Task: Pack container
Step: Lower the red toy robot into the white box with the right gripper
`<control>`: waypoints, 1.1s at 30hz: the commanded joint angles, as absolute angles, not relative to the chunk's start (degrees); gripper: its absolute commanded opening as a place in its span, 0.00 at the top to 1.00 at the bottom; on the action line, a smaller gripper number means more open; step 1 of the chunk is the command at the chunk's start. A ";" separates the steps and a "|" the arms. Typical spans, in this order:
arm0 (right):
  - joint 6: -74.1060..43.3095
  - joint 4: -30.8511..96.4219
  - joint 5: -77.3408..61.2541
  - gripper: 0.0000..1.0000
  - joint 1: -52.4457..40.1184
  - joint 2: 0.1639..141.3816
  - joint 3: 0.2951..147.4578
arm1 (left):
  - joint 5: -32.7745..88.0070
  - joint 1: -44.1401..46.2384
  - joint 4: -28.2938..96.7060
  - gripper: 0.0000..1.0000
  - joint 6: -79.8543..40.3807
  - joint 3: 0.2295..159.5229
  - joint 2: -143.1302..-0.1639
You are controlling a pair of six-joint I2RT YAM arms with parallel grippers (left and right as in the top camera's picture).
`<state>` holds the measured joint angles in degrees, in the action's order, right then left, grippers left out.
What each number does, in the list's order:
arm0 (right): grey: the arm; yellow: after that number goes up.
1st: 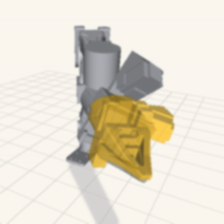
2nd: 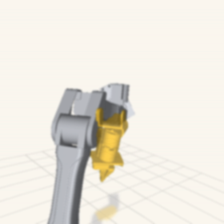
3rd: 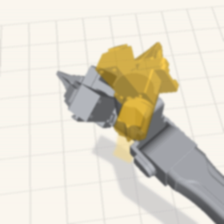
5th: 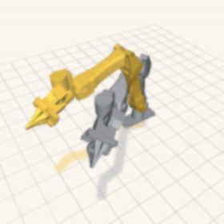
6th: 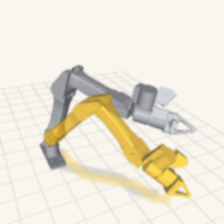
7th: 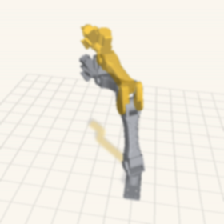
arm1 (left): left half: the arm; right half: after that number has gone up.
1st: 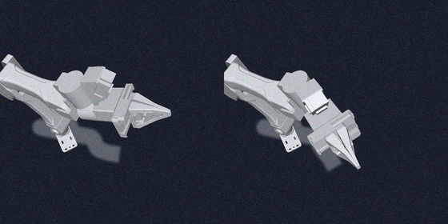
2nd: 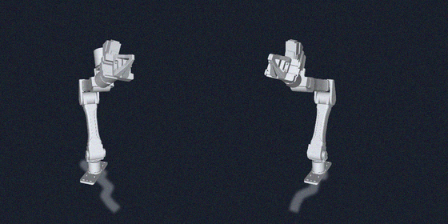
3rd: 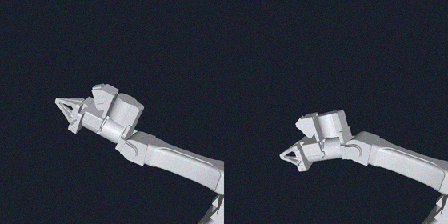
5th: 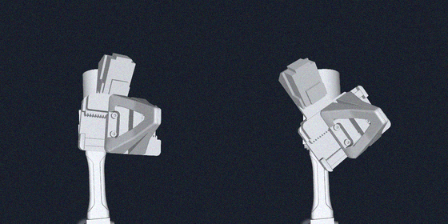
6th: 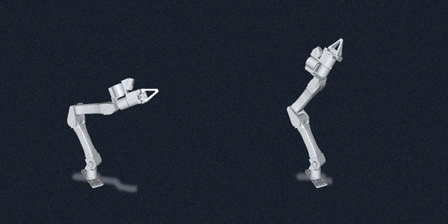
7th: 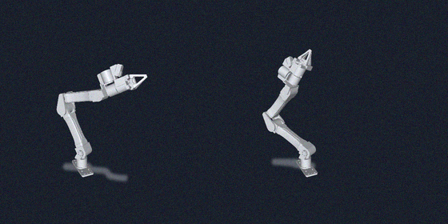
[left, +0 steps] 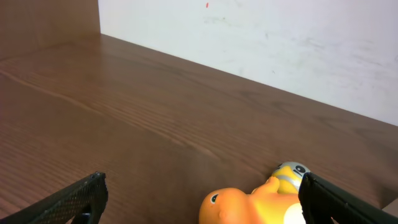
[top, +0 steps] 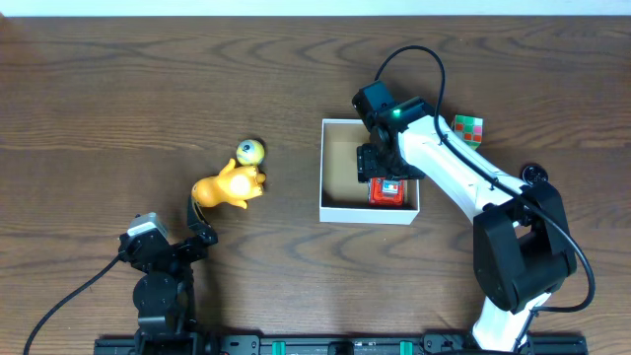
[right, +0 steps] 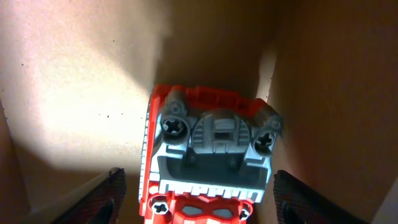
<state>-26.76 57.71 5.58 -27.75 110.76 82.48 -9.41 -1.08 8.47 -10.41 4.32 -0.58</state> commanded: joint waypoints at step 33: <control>-26.74 71.16 2.52 0.99 -30.13 110.91 91.50 | -9.87 -1.28 8.86 0.02 -9.45 2.68 -0.23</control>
